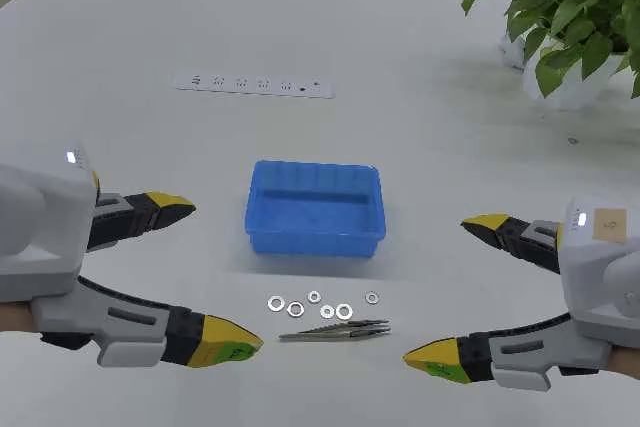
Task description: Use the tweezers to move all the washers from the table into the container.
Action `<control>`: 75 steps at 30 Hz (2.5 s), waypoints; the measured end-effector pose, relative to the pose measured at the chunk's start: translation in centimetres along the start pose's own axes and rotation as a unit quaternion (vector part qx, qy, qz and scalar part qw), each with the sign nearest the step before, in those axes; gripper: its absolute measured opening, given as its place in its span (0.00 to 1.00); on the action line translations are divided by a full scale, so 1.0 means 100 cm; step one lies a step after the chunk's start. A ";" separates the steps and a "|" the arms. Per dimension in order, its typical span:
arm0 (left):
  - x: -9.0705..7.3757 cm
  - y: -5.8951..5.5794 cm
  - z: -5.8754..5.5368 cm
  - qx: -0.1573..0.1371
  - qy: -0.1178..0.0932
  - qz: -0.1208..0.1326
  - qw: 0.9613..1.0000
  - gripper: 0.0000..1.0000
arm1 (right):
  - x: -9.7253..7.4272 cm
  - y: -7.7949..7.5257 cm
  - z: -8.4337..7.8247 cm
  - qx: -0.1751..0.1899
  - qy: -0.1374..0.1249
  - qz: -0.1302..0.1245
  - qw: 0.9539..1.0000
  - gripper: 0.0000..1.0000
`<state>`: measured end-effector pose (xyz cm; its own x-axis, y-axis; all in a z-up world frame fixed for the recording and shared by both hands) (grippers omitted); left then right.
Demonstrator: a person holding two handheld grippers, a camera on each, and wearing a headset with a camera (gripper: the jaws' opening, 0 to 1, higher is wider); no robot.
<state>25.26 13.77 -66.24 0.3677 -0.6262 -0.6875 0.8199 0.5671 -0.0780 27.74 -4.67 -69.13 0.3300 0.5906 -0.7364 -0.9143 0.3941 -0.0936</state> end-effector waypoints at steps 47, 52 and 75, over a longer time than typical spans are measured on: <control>0.008 0.003 -0.010 -0.014 0.021 0.005 1.000 0.93 | 0.005 0.004 -0.005 0.000 0.013 0.005 1.000 0.92; 0.007 0.003 -0.010 -0.014 0.020 0.005 1.000 0.93 | 0.004 0.003 -0.003 -0.004 0.014 0.003 1.000 0.92; 0.013 -0.003 -0.013 -0.021 0.023 -0.001 1.000 0.93 | -0.004 0.004 0.002 -0.015 0.018 -0.008 1.000 0.92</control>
<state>24.87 13.49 -68.03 0.3441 -0.6026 -0.7200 0.8014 0.5881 -0.1092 27.31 -4.54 -68.74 0.3360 0.5590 -0.7580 -0.9160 0.3811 -0.1250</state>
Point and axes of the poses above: the centre of the closed fingertips' face, and the gripper's own axes: x roughly forward along the fingers, y roughly to its left, z roughly out of its top, the point moved 2 cm from there along -x, roughly backward along the fingers, and after that the axes turned 13 degrees about y, right-handed, at the moved point
